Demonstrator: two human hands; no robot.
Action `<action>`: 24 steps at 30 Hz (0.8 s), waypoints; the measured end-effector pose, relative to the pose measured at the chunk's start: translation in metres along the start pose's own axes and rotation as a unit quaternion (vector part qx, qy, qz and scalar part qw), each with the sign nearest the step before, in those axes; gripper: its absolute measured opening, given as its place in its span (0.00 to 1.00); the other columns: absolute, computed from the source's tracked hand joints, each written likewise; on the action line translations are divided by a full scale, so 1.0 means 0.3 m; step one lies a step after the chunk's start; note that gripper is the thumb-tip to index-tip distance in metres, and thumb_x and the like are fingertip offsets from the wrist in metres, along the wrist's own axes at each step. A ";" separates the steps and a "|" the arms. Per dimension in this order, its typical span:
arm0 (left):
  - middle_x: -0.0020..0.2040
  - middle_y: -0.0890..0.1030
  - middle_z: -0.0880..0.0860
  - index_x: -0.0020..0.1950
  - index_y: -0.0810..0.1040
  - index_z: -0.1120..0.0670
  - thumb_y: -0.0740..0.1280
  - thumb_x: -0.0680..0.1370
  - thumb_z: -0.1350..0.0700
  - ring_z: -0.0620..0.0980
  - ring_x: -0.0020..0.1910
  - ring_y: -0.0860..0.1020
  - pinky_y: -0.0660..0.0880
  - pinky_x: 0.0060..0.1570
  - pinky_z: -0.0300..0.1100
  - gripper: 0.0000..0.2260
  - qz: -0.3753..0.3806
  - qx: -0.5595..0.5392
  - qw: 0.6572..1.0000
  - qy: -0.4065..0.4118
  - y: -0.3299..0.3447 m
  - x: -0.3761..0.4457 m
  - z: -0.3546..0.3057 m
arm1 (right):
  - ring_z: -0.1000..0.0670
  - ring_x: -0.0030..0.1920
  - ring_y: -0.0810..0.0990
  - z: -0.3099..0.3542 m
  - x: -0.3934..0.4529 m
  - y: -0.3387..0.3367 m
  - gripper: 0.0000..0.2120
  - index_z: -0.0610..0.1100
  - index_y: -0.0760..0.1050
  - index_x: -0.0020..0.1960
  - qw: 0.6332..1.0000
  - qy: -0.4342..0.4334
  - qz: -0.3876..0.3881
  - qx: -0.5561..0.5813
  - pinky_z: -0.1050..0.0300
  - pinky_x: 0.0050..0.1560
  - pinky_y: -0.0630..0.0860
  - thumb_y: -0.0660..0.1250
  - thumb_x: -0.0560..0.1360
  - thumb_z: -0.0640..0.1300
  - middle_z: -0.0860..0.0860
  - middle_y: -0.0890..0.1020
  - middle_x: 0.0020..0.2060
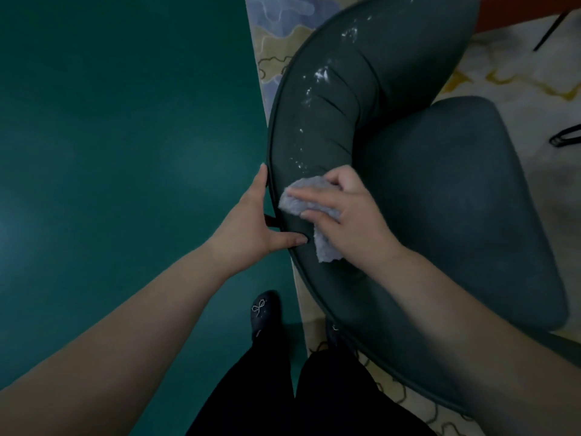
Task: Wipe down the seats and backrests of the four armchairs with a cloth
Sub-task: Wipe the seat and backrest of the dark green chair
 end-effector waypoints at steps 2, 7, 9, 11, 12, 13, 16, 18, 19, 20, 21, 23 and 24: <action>0.71 0.59 0.33 0.78 0.40 0.46 0.81 0.62 0.48 0.47 0.64 0.74 0.71 0.64 0.43 0.59 0.018 -0.005 1.000 0.009 -0.005 0.016 -0.002 | 0.53 0.50 0.70 0.008 0.016 0.005 0.18 0.54 0.79 0.60 0.999 -0.010 0.015 -0.036 0.67 0.57 0.68 0.70 0.74 0.38 0.49 0.67 0.48; 0.68 0.58 0.26 0.77 0.38 0.43 0.81 0.62 0.48 0.47 0.62 0.76 0.72 0.62 0.39 0.60 0.054 -0.018 0.998 0.022 -0.013 0.044 -0.006 | 0.53 0.50 0.70 -0.013 0.016 -0.089 0.17 0.52 0.78 0.59 0.997 0.025 -0.047 -0.056 0.72 0.55 0.66 0.68 0.74 0.36 0.47 0.67 0.49; 0.68 0.58 0.28 0.78 0.37 0.46 0.81 0.62 0.49 0.41 0.61 0.73 0.69 0.58 0.27 0.60 0.054 -0.021 0.998 0.021 -0.014 0.049 0.000 | 0.55 0.49 0.69 0.035 0.033 -0.040 0.16 0.49 0.80 0.58 0.998 -0.011 -0.010 -0.066 0.71 0.55 0.66 0.69 0.74 0.35 0.47 0.67 0.48; 0.63 0.57 0.26 0.78 0.37 0.48 0.81 0.63 0.50 0.32 0.58 0.69 0.64 0.48 0.17 0.61 0.055 -0.020 0.998 0.027 -0.015 0.050 0.002 | 0.52 0.50 0.69 0.071 0.048 0.014 0.13 0.49 0.82 0.56 0.994 -0.037 0.044 -0.096 0.65 0.54 0.68 0.68 0.75 0.37 0.46 0.68 0.48; 0.62 0.58 0.25 0.78 0.36 0.47 0.81 0.63 0.51 0.33 0.56 0.71 0.65 0.46 0.17 0.61 0.063 -0.026 0.997 0.028 -0.012 0.050 0.008 | 0.50 0.51 0.69 0.074 0.056 0.017 0.12 0.49 0.82 0.56 0.992 -0.037 0.052 -0.110 0.62 0.53 0.69 0.68 0.75 0.38 0.46 0.68 0.48; 0.62 0.59 0.26 0.77 0.36 0.46 0.81 0.63 0.52 0.36 0.54 0.75 0.69 0.47 0.21 0.61 0.076 -0.035 0.996 0.026 -0.009 0.051 0.017 | 0.49 0.50 0.69 0.069 0.064 0.005 0.12 0.50 0.82 0.55 0.992 -0.030 0.050 -0.114 0.61 0.53 0.69 0.68 0.76 0.39 0.46 0.68 0.47; 0.66 0.56 0.24 0.76 0.34 0.42 0.81 0.64 0.54 0.35 0.52 0.79 0.74 0.47 0.27 0.61 0.114 -0.061 0.991 0.025 -0.005 0.048 0.037 | 0.51 0.50 0.68 0.054 0.067 -0.045 0.12 0.51 0.82 0.56 0.992 -0.013 0.029 -0.123 0.63 0.52 0.67 0.67 0.76 0.39 0.47 0.68 0.47; 0.71 0.52 0.28 0.75 0.33 0.40 0.81 0.63 0.51 0.37 0.59 0.76 0.75 0.53 0.32 0.61 0.126 -0.066 0.989 0.026 -0.008 0.045 0.047 | 0.51 0.50 0.68 0.072 0.066 -0.029 0.13 0.51 0.81 0.58 0.989 -0.016 0.040 -0.139 0.64 0.52 0.67 0.67 0.76 0.39 0.46 0.68 0.48; 0.74 0.50 0.30 0.75 0.33 0.39 0.81 0.62 0.49 0.40 0.65 0.72 0.73 0.60 0.36 0.62 0.126 -0.057 0.990 0.026 -0.012 0.045 0.052 | 0.50 0.50 0.69 0.085 0.067 -0.005 0.14 0.51 0.80 0.59 0.988 -0.020 0.051 -0.146 0.62 0.52 0.68 0.67 0.76 0.39 0.45 0.68 0.48; 0.75 0.49 0.32 0.75 0.33 0.39 0.81 0.62 0.48 0.42 0.69 0.67 0.71 0.64 0.38 0.62 0.122 -0.049 0.991 0.028 -0.015 0.045 0.056 | 0.49 0.50 0.69 0.098 0.068 0.021 0.15 0.50 0.79 0.61 0.987 -0.023 0.060 -0.148 0.61 0.52 0.70 0.67 0.76 0.39 0.44 0.69 0.49; 0.75 0.49 0.33 0.75 0.34 0.38 0.81 0.62 0.47 0.44 0.71 0.65 0.70 0.64 0.36 0.62 0.118 -0.048 0.991 0.032 -0.018 0.046 0.059 | 0.49 0.50 0.69 0.106 0.069 0.040 0.15 0.49 0.79 0.62 0.987 -0.020 0.065 -0.143 0.59 0.53 0.70 0.67 0.76 0.38 0.44 0.68 0.49; 0.74 0.50 0.31 0.75 0.34 0.38 0.81 0.62 0.49 0.46 0.70 0.67 0.71 0.62 0.33 0.61 0.112 -0.058 0.991 0.042 -0.018 0.051 0.060 | 0.52 0.49 0.68 0.104 0.060 0.047 0.16 0.47 0.79 0.61 0.991 -0.001 0.066 -0.117 0.62 0.52 0.70 0.66 0.76 0.36 0.44 0.68 0.48; 0.72 0.50 0.30 0.75 0.34 0.38 0.81 0.62 0.50 0.47 0.69 0.69 0.72 0.62 0.35 0.61 0.110 -0.060 0.991 0.047 -0.017 0.054 0.058 | 0.53 0.48 0.68 0.100 0.047 0.043 0.15 0.47 0.80 0.60 0.992 0.004 0.071 -0.108 0.64 0.51 0.69 0.66 0.76 0.35 0.44 0.68 0.47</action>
Point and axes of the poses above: each hand's wrist, its own x-axis towards the middle knuckle, its own y-axis out of the palm, z = x × y, the point moved 8 cm from there along x, towards the middle knuckle
